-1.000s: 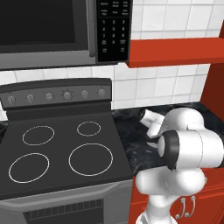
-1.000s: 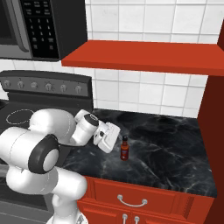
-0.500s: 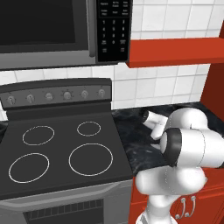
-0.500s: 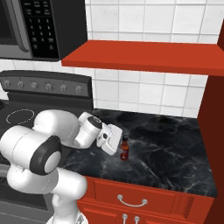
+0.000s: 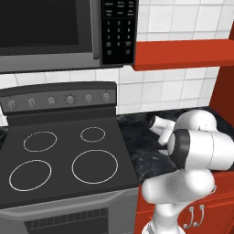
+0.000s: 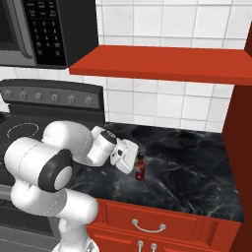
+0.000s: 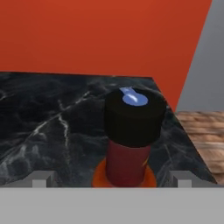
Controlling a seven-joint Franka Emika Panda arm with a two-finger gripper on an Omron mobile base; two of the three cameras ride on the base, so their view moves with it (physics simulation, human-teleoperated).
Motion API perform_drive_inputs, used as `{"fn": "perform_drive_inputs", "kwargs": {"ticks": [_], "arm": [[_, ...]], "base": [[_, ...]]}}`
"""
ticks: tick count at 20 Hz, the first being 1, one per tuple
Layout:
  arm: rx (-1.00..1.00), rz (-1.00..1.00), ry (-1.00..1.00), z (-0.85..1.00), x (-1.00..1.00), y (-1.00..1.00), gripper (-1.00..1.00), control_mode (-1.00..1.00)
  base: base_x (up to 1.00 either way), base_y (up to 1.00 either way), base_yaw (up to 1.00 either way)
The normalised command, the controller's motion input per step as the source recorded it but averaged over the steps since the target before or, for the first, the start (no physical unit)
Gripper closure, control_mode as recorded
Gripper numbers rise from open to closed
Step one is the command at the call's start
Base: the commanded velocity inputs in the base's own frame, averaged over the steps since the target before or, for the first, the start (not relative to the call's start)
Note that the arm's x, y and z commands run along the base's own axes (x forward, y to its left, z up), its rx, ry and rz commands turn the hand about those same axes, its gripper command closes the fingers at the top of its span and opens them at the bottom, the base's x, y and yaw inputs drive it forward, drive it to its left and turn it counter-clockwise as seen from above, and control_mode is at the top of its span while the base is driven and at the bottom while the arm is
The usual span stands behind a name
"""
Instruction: Place the mustard and condiment bottle from the counter to the top shelf of the fridge. If the existing items in the fridge are on the top shelf, move them to other shelves.
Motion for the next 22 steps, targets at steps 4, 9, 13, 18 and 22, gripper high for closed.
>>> {"fn": "perform_drive_inputs", "kwargs": {"ticks": [4, 9, 13, 18, 22], "arm": [[0.0, 0.0, 0.0, -0.1, 0.0, -0.16, -1.0, -1.0], [0.0, 0.0, 0.0, -0.09, 0.0, -0.37, 1.0, -1.0], [0.0, 0.0, 0.0, 0.0, 0.0, -0.07, 1.0, -1.0], [0.0, 0.03, -0.06, 0.33, -0.36, 0.04, 1.0, -1.0], [0.0, 0.21, -0.28, 1.0, -0.75, 0.4, 1.0, -1.0]], "base": [[0.0, 0.0, 0.0], [0.0, 0.0, 0.0], [0.0, 0.0, 0.0], [0.0, 0.0, 0.0], [0.0, 0.0, 0.0]]}}
